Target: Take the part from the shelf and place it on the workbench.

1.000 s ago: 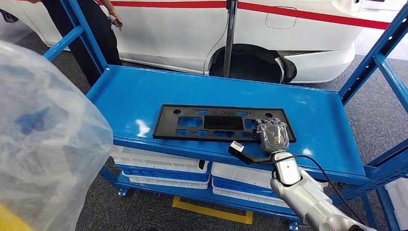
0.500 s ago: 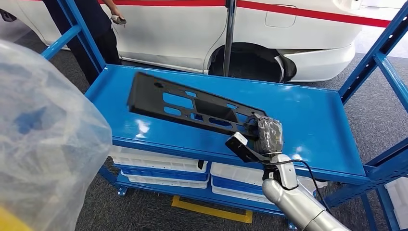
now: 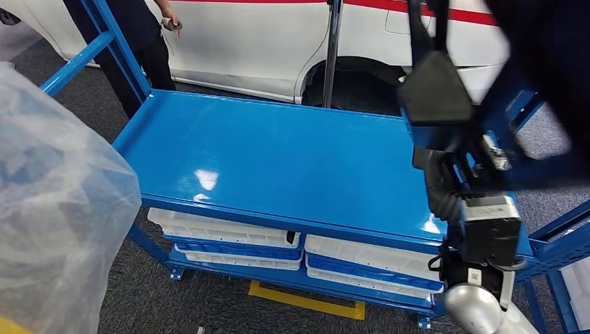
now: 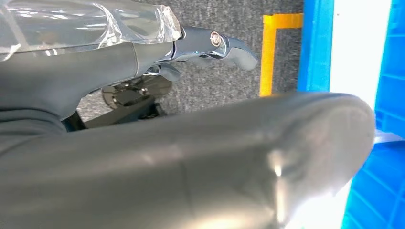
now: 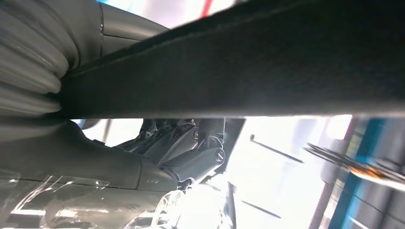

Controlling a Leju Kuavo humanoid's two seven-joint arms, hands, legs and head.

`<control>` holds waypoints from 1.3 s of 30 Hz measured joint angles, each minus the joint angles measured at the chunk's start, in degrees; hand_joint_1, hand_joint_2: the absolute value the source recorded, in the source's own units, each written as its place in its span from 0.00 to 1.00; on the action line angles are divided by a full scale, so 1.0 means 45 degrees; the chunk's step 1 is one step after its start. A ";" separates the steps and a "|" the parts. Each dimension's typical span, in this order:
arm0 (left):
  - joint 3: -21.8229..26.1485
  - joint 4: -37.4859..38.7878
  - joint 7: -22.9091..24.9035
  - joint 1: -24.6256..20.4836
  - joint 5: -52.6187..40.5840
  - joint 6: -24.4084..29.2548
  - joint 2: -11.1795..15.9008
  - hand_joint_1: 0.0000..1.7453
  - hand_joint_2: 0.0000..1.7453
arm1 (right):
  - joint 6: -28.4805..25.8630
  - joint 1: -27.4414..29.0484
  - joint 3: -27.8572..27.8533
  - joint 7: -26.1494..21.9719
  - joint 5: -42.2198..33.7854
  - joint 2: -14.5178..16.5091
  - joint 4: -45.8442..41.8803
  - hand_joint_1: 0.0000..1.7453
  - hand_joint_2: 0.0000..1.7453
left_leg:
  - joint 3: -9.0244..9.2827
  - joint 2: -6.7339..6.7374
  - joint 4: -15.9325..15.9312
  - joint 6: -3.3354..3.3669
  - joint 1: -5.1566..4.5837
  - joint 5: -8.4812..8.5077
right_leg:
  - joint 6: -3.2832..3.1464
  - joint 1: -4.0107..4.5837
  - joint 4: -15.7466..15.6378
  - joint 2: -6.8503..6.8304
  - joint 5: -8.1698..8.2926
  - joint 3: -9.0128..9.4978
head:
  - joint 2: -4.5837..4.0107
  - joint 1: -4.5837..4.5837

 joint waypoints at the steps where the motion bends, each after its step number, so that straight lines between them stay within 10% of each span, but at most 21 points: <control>1: 0.0019 0.0000 0.0015 -0.0026 -0.0038 -0.0023 -0.0006 0.00 1.00 | 0.0004 0.0035 -0.0133 0.0012 0.0001 -0.0101 -0.0437 1.00 1.00 | 0.0000 0.0001 -0.0001 0.0000 0.0000 -0.0001 | 0.0000 0.0000 0.0000 0.0001 0.0000 0.0000 | 0.0000 0.0000; 13: 0.0058 0.0000 0.1372 -0.0092 -0.0309 0.0182 -0.0075 0.00 1.00 | 0.0011 0.0162 -0.0666 -0.0654 -0.1010 -0.0531 -0.3242 1.00 1.00 | 0.0000 0.0004 -0.0003 -0.0002 0.0008 0.0001 | -0.0001 0.0013 0.0003 0.0004 0.0000 0.0001 | 0.0000 0.0000; 20: 0.0061 0.0000 0.2948 -0.0051 -0.0345 -0.0029 -0.0132 0.00 1.00 | 0.0011 0.0322 -0.0681 -0.2518 -0.4312 -0.0472 -0.3459 1.00 1.00 | -0.0012 -0.0002 -0.0006 -0.0002 0.0007 0.0001 | -0.0001 0.0012 0.0002 -0.0001 -0.0001 0.0000 | 0.0000 0.0000; 39: 0.0061 0.0000 0.2922 0.0066 -0.0336 -0.0375 -0.0163 0.00 1.00 | 0.0072 0.1207 -0.0494 -0.3938 -0.5757 -0.0234 -0.3157 1.00 1.00 | -0.0021 -0.0006 -0.0007 -0.0002 0.0007 0.0001 | -0.0002 0.0012 0.0003 -0.0005 -0.0002 -0.0005 | 0.0000 0.0000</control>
